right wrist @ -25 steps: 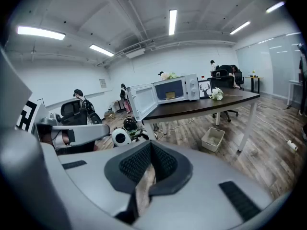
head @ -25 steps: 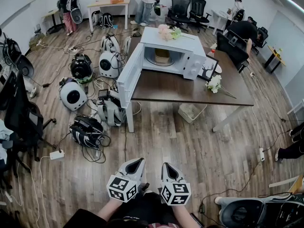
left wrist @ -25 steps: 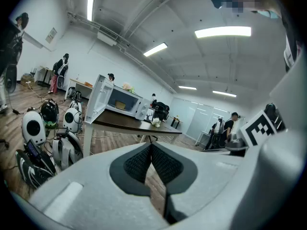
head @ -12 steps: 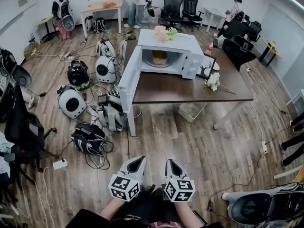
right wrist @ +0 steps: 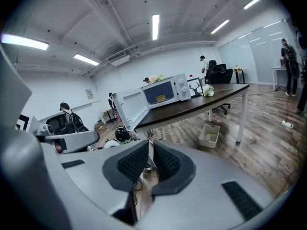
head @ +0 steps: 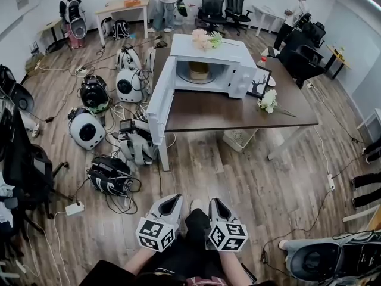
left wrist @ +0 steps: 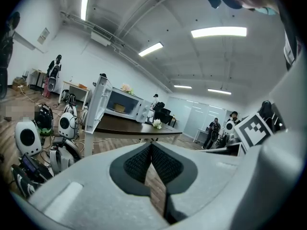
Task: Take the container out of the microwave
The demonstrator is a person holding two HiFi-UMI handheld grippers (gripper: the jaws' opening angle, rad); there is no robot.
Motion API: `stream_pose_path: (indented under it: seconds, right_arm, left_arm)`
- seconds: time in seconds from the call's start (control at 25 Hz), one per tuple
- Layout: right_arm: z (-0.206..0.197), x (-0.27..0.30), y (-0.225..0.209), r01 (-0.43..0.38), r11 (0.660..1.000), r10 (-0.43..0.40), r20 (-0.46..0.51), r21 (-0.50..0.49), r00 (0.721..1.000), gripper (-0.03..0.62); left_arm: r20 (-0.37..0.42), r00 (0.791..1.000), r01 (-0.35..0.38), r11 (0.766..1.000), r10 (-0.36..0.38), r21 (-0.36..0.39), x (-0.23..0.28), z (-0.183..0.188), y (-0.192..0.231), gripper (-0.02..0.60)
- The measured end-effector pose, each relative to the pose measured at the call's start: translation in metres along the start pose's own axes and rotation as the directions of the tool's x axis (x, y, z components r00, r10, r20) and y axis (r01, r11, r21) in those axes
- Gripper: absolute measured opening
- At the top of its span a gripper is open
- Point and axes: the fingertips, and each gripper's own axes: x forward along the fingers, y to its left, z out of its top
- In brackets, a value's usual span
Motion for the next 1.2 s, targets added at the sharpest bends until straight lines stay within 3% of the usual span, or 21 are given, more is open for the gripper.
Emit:
stream_pose_path:
  seconds: [0.56, 1.04, 1.2]
  right_arm:
    - [0.071, 0.115, -0.027, -0.091, 0.993, 0.087, -0.045, -0.079, 0.995, 0.038]
    - [0.127, 0.191, -0.081, -0.167, 0.978, 0.157, -0.087, -0.125, 0.984, 0.038]
    - [0.139, 0.204, -0.101, -0.137, 0.985, 0.13, -0.064, -0.106, 0.989, 0.038]
  left_arm:
    - [0.02, 0.993, -0.112, 0.993, 0.113, -0.041, 0.103, 0.041, 0.052, 0.009]
    - [0.06, 0.981, -0.18, 0.982, 0.183, -0.057, 0.204, 0.075, 0.06, 0.009]
    - [0.053, 0.981, -0.184, 0.982, 0.187, -0.051, 0.223, 0.074, 0.057, 0.009]
